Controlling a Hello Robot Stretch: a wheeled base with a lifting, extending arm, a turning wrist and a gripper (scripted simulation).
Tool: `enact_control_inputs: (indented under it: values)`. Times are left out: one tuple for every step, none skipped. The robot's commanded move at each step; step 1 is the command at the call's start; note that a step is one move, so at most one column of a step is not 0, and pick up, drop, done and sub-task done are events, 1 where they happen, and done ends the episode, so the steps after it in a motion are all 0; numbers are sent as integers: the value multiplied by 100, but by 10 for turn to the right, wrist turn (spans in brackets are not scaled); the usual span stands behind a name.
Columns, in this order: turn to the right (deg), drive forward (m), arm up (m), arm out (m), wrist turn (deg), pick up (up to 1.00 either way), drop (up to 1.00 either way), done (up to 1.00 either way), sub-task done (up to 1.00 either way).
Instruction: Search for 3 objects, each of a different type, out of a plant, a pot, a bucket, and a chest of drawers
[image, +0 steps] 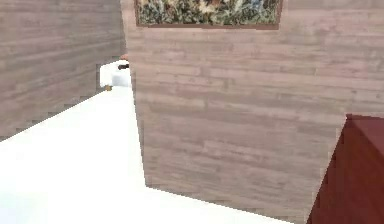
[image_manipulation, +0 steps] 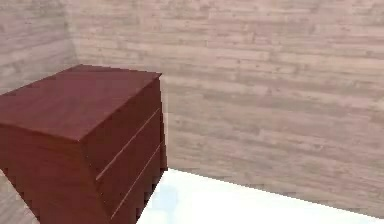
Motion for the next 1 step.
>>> enact_control_inputs:
  values:
    - [450,0,0,0,0,0,0,0,0]
